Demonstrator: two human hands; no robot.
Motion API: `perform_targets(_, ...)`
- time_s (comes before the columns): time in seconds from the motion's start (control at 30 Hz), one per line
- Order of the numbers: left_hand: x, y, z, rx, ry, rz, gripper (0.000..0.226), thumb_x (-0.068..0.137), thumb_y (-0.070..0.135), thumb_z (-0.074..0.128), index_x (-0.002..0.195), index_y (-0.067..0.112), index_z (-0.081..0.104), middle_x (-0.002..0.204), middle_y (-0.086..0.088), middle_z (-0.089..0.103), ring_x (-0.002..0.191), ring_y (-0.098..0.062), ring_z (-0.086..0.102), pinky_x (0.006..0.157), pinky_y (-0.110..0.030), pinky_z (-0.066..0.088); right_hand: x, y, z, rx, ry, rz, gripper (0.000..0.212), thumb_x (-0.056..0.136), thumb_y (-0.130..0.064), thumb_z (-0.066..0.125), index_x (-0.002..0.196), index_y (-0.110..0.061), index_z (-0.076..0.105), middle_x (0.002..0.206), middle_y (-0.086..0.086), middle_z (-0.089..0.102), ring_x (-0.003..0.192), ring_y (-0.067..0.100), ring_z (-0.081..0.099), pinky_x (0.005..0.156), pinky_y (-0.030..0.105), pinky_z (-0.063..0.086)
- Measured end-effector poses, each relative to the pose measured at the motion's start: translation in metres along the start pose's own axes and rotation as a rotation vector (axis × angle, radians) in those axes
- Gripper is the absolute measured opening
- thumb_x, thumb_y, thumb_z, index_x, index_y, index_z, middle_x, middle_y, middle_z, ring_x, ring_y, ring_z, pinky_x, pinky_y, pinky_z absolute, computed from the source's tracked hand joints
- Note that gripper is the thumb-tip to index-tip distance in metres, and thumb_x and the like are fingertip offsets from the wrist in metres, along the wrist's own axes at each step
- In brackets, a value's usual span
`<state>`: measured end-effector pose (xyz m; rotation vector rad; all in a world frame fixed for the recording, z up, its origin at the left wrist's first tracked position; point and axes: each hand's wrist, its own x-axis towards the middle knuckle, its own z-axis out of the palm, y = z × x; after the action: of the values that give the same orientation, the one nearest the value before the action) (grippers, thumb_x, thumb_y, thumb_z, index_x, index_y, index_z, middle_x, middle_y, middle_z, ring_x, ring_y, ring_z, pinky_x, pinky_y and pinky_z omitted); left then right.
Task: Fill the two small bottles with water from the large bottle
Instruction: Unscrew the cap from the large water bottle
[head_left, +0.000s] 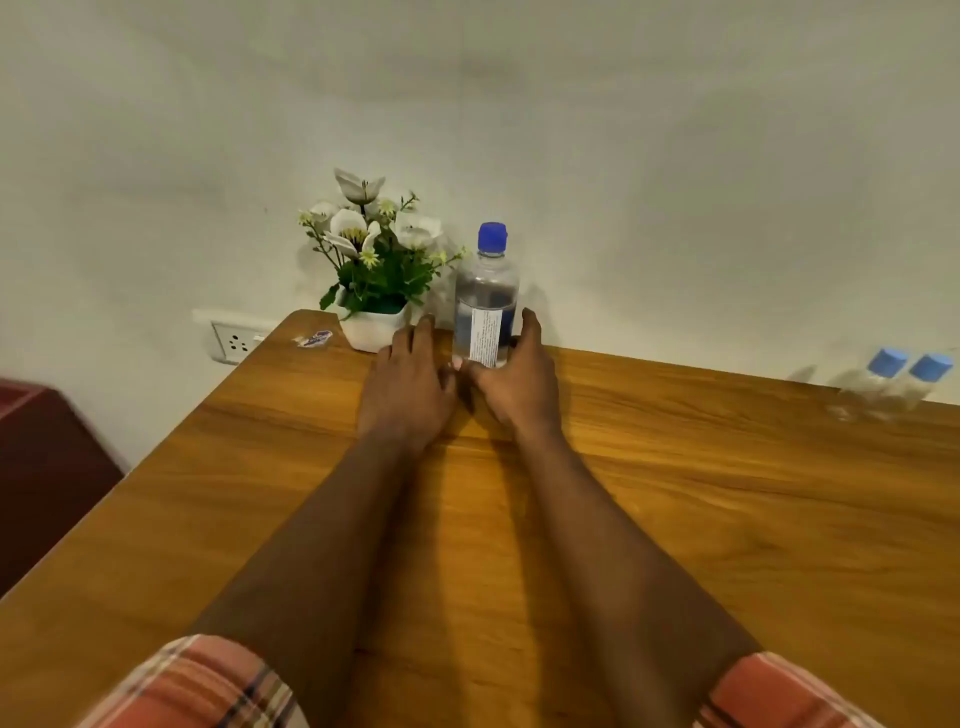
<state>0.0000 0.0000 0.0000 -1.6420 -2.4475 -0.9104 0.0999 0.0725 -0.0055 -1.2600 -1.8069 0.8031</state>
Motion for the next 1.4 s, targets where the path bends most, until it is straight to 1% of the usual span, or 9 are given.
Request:
perform_targets(0.13, 0.005, 0.002, 0.003, 0.031, 0.016, 0.067, 0.064, 0.092, 0.029, 0.050, 0.147, 0.014, 0.020, 0.147, -0.016, 0.036, 0.126, -0.031, 0.045, 0.101, -0.042, 0.041, 0.006, -0.002, 0.002, -0.012, -0.007, -0.033, 0.088, 0.068, -0.043, 0.081, 0.139, -0.024, 0.033, 0.127, 0.005, 0.062, 0.109, 0.028, 0.063, 0.083, 0.044, 0.056)
perform_targets(0.23, 0.003, 0.002, 0.004, 0.024, 0.007, 0.062, 0.065, 0.090, 0.027, 0.050, 0.147, 0.014, 0.021, 0.146, -0.016, 0.037, 0.125, -0.031, 0.046, 0.100, -0.042, 0.042, 0.004, -0.004, 0.000, -0.014, -0.023, -0.032, 0.075, 0.071, -0.040, 0.081, 0.132, -0.019, 0.043, 0.128, 0.004, 0.061, 0.112, 0.025, 0.061, 0.081, 0.033, 0.054)
perform_targets(0.33, -0.002, 0.005, 0.002, 0.012, 0.025, 0.072, 0.063, 0.090, 0.027, 0.050, 0.146, 0.014, 0.024, 0.146, -0.014, 0.038, 0.128, -0.030, 0.044, 0.100, -0.041, 0.043, -0.002, -0.004, -0.007, -0.003, 0.003, -0.034, 0.073, 0.070, -0.039, 0.083, 0.129, -0.016, 0.047, 0.127, 0.004, 0.062, 0.112, 0.024, 0.061, 0.077, 0.027, 0.049)
perform_targets(0.53, -0.029, 0.020, -0.003, -0.035, -0.007, 0.080, 0.061, 0.092, 0.030, 0.048, 0.146, 0.012, 0.026, 0.142, -0.013, 0.042, 0.124, -0.026, 0.048, 0.097, -0.038, 0.044, -0.028, -0.004, -0.027, 0.041, 0.031, -0.038, 0.068, 0.070, -0.039, 0.083, 0.125, -0.016, 0.051, 0.122, 0.003, 0.064, 0.107, 0.021, 0.063, 0.075, 0.026, 0.050)
perform_targets(0.7, -0.061, 0.039, -0.008, -0.072, -0.043, 0.101, 0.062, 0.094, 0.035, 0.045, 0.147, 0.013, 0.024, 0.145, -0.011, 0.041, 0.127, -0.025, 0.045, 0.101, -0.037, 0.040, -0.061, 0.003, -0.054, 0.075, 0.036, -0.010, 0.072, 0.071, -0.039, 0.083, 0.129, -0.018, 0.047, 0.127, 0.002, 0.062, 0.112, 0.021, 0.062, 0.083, 0.029, 0.053)
perform_targets(1.0, -0.130, 0.071, -0.020, -0.133, -0.107, 0.101, 0.065, 0.093, 0.044, 0.046, 0.148, 0.020, 0.021, 0.146, -0.007, 0.039, 0.130, -0.022, 0.041, 0.105, -0.039, 0.040, -0.135, 0.011, -0.116, 0.076, 0.072, 0.014, 0.074, 0.072, -0.040, 0.082, 0.132, -0.018, 0.046, 0.132, 0.001, 0.059, 0.114, 0.019, 0.060, 0.078, 0.021, 0.047)
perform_targets(1.17, -0.165, 0.089, -0.030, -0.163, -0.096, 0.119, 0.064, 0.093, 0.043, 0.047, 0.148, 0.019, 0.023, 0.146, -0.005, 0.040, 0.131, -0.021, 0.040, 0.107, -0.037, 0.038, -0.166, 0.015, -0.134, 0.066, 0.090, 0.010, 0.073, 0.070, -0.042, 0.082, 0.130, -0.020, 0.047, 0.128, -0.001, 0.061, 0.111, 0.018, 0.062, 0.078, 0.021, 0.049)
perform_targets(1.33, -0.194, 0.100, -0.038, -0.194, -0.115, 0.123, 0.064, 0.093, 0.043, 0.048, 0.148, 0.021, 0.022, 0.146, -0.004, 0.040, 0.130, -0.019, 0.041, 0.105, -0.035, 0.039, -0.198, 0.017, -0.150, 0.069, 0.086, 0.024, 0.076, 0.071, -0.044, 0.081, 0.134, -0.023, 0.044, 0.134, -0.002, 0.057, 0.118, 0.018, 0.059, 0.088, 0.030, 0.053)
perform_targets(1.4, -0.204, 0.102, -0.040, -0.197, -0.116, 0.133, 0.065, 0.093, 0.043, 0.048, 0.148, 0.022, 0.022, 0.146, -0.003, 0.040, 0.130, -0.018, 0.041, 0.105, -0.034, 0.040, -0.210, 0.018, -0.156, 0.077, 0.079, 0.020, 0.075, 0.071, -0.044, 0.081, 0.133, -0.023, 0.045, 0.133, -0.003, 0.058, 0.116, 0.017, 0.059, 0.088, 0.030, 0.054)
